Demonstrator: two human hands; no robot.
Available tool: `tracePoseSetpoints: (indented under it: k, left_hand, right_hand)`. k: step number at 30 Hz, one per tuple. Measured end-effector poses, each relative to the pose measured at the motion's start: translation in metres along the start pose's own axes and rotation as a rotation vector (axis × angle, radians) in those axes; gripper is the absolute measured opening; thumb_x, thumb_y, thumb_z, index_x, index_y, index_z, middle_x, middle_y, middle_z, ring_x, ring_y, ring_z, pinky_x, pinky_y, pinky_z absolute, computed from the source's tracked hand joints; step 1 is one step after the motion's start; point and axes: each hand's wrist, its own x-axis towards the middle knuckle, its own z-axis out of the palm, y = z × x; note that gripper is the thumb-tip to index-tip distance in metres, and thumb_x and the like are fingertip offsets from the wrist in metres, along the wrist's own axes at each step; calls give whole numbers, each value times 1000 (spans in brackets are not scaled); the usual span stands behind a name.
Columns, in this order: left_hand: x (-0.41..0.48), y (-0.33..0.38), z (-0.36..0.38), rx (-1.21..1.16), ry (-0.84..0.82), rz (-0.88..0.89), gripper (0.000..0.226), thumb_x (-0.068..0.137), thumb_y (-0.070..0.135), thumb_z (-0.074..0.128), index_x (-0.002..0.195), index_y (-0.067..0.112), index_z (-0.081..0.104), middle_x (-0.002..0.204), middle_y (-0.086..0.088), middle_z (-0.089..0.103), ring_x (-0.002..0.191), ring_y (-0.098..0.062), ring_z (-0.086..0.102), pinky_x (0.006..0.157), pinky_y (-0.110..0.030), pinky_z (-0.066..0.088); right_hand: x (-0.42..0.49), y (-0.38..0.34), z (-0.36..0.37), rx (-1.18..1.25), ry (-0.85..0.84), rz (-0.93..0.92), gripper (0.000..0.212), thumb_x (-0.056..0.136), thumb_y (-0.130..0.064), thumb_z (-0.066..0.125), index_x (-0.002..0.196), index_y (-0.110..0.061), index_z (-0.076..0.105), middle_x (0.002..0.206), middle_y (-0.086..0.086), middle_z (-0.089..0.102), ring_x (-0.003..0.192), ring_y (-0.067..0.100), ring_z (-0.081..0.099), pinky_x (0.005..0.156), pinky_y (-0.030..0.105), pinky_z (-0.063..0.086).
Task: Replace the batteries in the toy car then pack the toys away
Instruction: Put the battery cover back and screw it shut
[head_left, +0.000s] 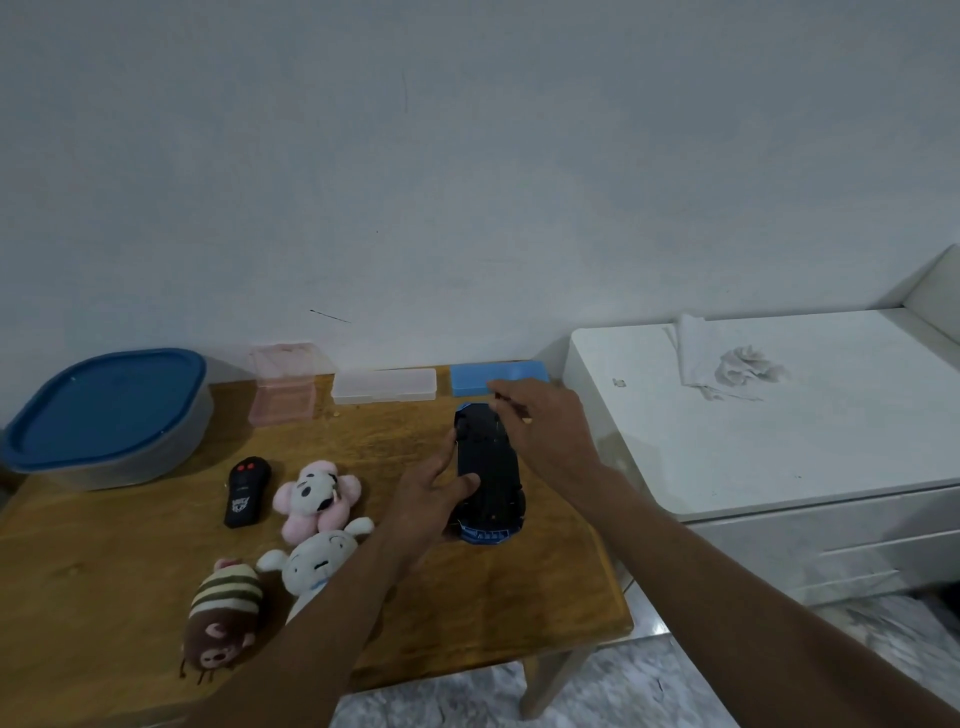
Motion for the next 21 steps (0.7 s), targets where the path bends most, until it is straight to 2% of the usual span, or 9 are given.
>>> tracePoseSetpoints:
  k: [4,11,13,16,21]
  left_hand:
    - [1,-1,-1,2,-3,2,63,93,16,59,139,50,35,131,1,60,113,-27,61,88,-58,53]
    - [0,-1,1,0,0,23,63,94,14,59,142,47,35,136,0,56,116,-29,59,87,-58,53]
    - [-1,-1,1,-14,-5,18,61,94,13,58,141,47,36,136,0,55,117,-29,59,88,-57,53]
    - [-3,1,1,-29,-17,14,60,95,13,57,140,48,37,135,2,56,118,-29,57,89,-56,53]
    - [-3,1,3,-32,-17,17,61,94,13,58,142,44,35,131,3,57,116,-27,58,89,-56,53]
  right_hand:
    - [0,-1,-1,-1,9,2,23,88,-13,64,110,-8,70,91,7,74,78,15,67,76,32,57]
    - [0,1,1,-25,-42,-22,23,89,-16,61,108,-9,71,91,6,75,80,17,68,74,37,58]
    - [1,2,2,-43,-49,-12,24,89,-19,62,110,-11,71,90,6,73,79,17,66,74,36,56]
    - [0,1,2,-43,-91,-36,29,91,-21,59,116,-10,67,101,6,72,88,17,66,79,35,57]
    - [0,0,2,-71,-71,-40,28,91,-20,60,115,-8,68,98,7,72,85,18,66,76,34,56]
